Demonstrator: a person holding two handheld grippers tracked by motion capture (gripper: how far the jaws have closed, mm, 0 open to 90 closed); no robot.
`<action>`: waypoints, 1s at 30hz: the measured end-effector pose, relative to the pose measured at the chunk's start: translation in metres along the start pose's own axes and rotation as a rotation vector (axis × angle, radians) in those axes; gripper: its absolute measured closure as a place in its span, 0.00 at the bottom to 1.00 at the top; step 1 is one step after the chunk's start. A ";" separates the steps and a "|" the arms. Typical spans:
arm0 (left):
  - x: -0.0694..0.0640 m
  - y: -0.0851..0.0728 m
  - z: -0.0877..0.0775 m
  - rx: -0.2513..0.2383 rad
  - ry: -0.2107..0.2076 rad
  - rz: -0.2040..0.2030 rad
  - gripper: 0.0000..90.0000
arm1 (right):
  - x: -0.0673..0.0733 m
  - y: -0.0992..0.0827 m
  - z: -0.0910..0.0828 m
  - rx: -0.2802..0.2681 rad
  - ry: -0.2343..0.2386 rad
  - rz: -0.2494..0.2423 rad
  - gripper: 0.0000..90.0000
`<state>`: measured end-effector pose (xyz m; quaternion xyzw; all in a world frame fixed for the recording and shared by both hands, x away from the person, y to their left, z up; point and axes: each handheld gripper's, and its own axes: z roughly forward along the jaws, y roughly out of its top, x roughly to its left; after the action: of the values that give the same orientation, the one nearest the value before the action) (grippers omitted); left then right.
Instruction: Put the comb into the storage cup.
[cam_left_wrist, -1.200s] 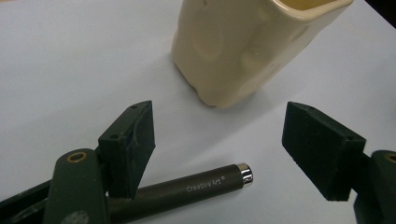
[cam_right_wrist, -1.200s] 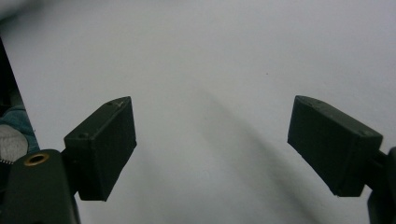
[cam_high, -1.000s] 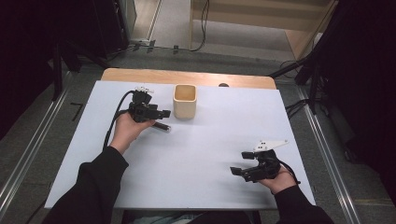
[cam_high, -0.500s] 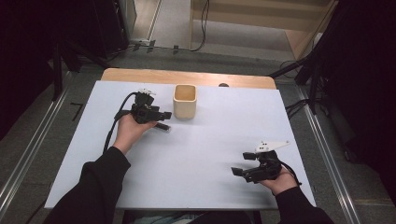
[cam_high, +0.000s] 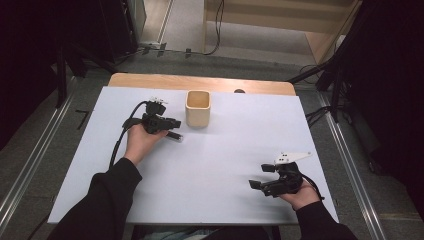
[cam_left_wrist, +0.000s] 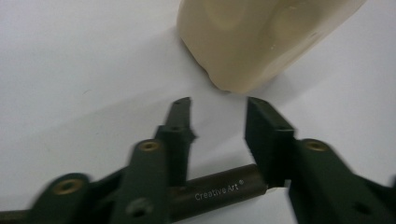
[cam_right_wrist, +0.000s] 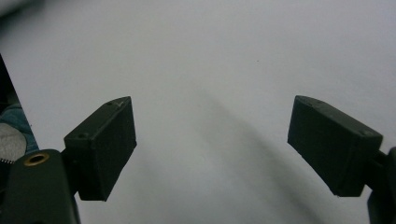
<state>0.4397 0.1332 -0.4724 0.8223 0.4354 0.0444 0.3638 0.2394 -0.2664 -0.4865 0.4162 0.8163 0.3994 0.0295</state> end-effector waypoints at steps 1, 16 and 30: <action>0.000 0.000 0.000 0.002 -0.007 0.007 0.86 | 0.000 0.000 0.000 0.000 0.000 0.000 0.15; 0.004 -0.006 0.012 0.068 -0.006 0.007 1.00 | 0.000 -0.001 0.000 0.002 0.000 -0.003 0.15; 0.008 -0.014 0.014 0.095 -0.012 0.001 1.00 | 0.000 0.000 -0.001 -0.001 0.005 -0.004 0.15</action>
<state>0.4405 0.1367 -0.4935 0.8390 0.4345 0.0190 0.3269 0.2387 -0.2668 -0.4861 0.4137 0.8169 0.4008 0.0287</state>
